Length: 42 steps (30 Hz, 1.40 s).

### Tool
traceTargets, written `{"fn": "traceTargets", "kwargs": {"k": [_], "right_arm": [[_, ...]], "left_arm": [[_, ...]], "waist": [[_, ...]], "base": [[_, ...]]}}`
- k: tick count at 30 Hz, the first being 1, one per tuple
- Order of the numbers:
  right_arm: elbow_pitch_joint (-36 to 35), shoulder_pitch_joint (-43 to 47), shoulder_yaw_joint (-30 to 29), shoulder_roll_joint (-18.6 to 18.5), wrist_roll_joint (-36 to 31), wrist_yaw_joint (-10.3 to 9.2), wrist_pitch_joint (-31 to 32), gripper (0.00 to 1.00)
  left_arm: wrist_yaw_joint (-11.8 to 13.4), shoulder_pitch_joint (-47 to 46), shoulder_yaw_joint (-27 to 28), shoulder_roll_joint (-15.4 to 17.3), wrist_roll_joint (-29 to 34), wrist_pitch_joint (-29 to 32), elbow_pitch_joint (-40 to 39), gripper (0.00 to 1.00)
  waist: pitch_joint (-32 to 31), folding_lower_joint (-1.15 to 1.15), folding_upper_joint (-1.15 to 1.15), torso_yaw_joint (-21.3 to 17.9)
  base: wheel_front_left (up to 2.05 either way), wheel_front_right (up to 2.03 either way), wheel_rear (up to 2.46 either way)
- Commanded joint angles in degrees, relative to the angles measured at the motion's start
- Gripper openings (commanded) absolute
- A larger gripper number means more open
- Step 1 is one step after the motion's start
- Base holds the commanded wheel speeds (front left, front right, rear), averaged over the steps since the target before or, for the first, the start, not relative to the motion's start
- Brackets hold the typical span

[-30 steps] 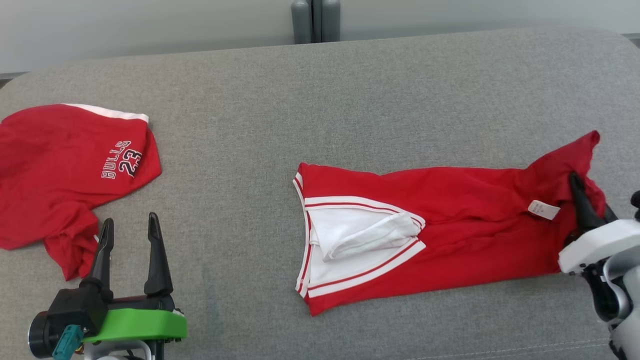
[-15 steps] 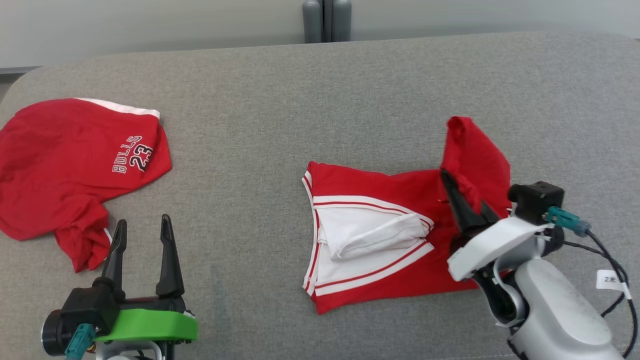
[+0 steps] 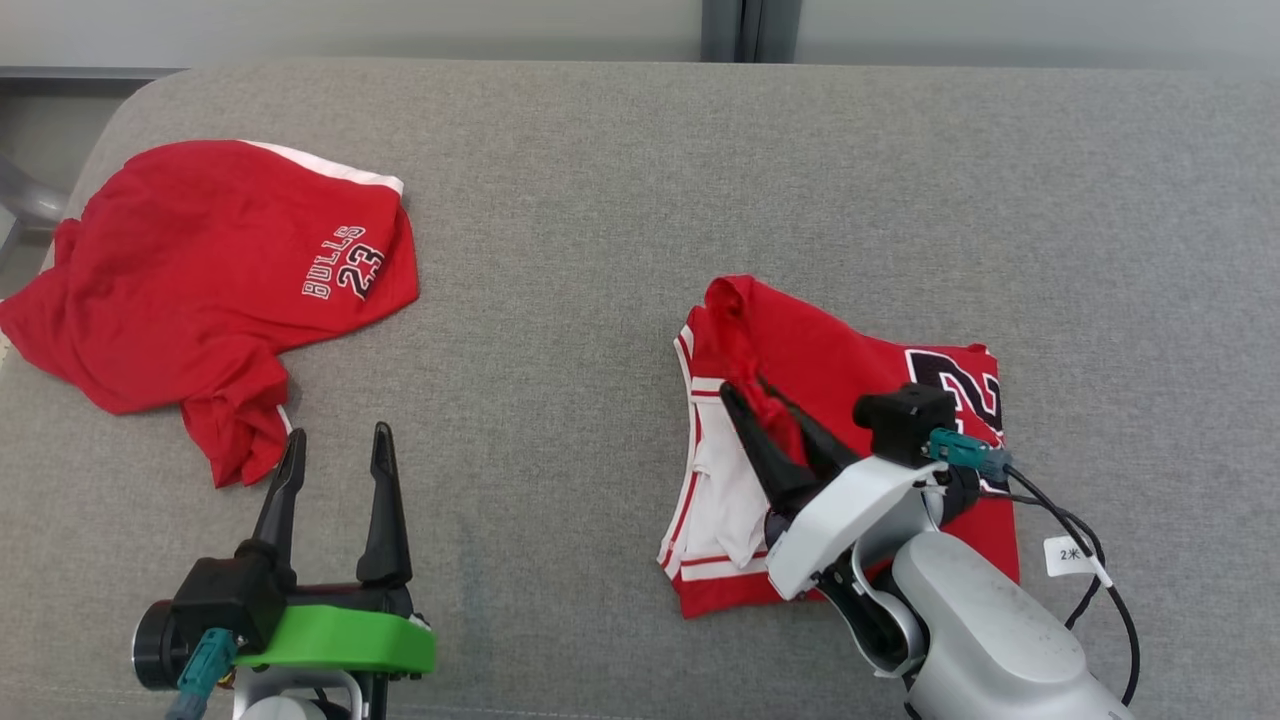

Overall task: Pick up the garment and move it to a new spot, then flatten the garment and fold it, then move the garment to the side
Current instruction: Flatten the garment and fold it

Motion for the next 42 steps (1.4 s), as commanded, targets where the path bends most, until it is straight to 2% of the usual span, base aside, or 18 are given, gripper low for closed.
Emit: {"fn": "traceTargets", "kwargs": {"k": [1, 8, 13, 19, 27, 42], "right_arm": [[0.06, -0.66, 0.11, -0.19, 0.14, -0.06, -0.8, 1.0], [-2.62, -0.61, -3.89, -4.46, -1.22, -0.05, -3.49, 1.0], [-7.34, 2.31, -10.62, -8.35, -3.85, -0.06, -3.77, 1.0], [-14.52, 8.37, -18.29, -10.4, -7.98, -0.06, -3.78, 1.0], [-21.07, 16.19, -22.78, -9.64, -11.53, -0.06, -3.8, 1.0], [-25.0, 26.06, -28.26, -7.1, -14.42, -0.06, -3.8, 1.0]], "left_arm": [[0.22, -1.04, -0.01, 0.06, -0.1, -0.01, 0.26, 1.0], [-0.55, -0.51, 0.31, 0.06, 0.68, -0.01, 1.03, 1.0], [-0.9, 0.47, 0.84, 0.06, 1.27, -0.01, 1.19, 1.0], [-1.26, 1.58, 1.9, 0.07, 1.99, -0.01, 0.84, 1.0], [-1.4, 2.46, 2.81, 0.07, 2.43, -0.01, 0.55, 1.0], [-2.17, 4.28, 5.73, 0.07, 4.73, -0.01, 0.91, 1.0]], "waist": [[-0.24, 0.0, 0.0, -0.24], [-2.37, 0.0, 0.0, -2.05], [-3.81, 0.0, 0.0, -3.6], [-4.74, 0.0, 0.0, -5.39], [-5.19, 0.0, 0.0, -7.14], [-7.96, 0.0, 0.0, -7.27]], "base": [[0.0, 0.0, 0.0], [0.0, 0.0, 0.0], [0.0, 0.0, 0.0], [0.0, 0.0, 0.0], [0.0, 0.0, 0.0], [0.0, 0.0, 0.0]]}}
